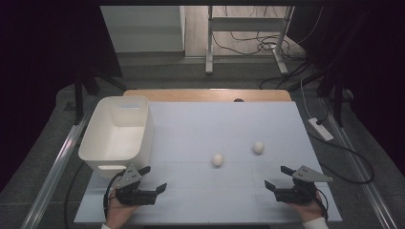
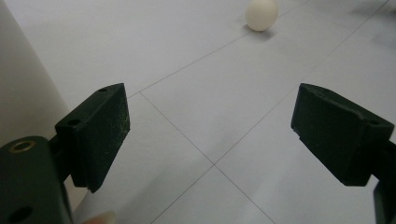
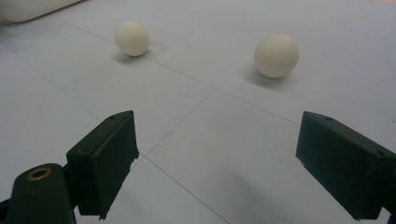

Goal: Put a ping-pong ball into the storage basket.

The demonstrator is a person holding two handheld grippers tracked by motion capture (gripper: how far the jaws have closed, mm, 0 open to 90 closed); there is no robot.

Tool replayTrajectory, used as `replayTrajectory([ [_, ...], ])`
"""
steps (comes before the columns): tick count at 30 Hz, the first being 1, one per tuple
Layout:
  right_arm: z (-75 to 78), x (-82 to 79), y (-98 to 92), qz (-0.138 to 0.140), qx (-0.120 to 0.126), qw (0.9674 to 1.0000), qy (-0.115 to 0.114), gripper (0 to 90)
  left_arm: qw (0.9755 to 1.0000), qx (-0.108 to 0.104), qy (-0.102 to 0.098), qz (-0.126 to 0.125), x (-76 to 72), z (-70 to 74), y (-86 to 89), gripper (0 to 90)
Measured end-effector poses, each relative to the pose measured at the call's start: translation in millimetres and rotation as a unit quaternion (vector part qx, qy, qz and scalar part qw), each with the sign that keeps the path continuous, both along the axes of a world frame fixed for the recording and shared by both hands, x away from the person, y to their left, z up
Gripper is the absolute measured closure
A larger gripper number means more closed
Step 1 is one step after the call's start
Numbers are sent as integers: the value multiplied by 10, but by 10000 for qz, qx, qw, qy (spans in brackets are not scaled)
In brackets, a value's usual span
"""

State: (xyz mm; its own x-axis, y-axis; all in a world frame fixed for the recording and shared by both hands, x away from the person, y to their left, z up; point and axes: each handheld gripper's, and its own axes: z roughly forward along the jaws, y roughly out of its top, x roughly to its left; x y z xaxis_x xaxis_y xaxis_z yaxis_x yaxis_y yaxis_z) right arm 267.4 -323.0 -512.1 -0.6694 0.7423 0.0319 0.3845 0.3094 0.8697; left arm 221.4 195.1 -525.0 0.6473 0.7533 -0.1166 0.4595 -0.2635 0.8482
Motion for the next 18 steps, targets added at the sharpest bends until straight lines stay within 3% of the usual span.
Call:
replayTrajectory([
  [18, -9, 8, 24, 64, -76, 9999, -30, 132, 10000, -46, -3, 41, 1, 25, 34, 122],
])
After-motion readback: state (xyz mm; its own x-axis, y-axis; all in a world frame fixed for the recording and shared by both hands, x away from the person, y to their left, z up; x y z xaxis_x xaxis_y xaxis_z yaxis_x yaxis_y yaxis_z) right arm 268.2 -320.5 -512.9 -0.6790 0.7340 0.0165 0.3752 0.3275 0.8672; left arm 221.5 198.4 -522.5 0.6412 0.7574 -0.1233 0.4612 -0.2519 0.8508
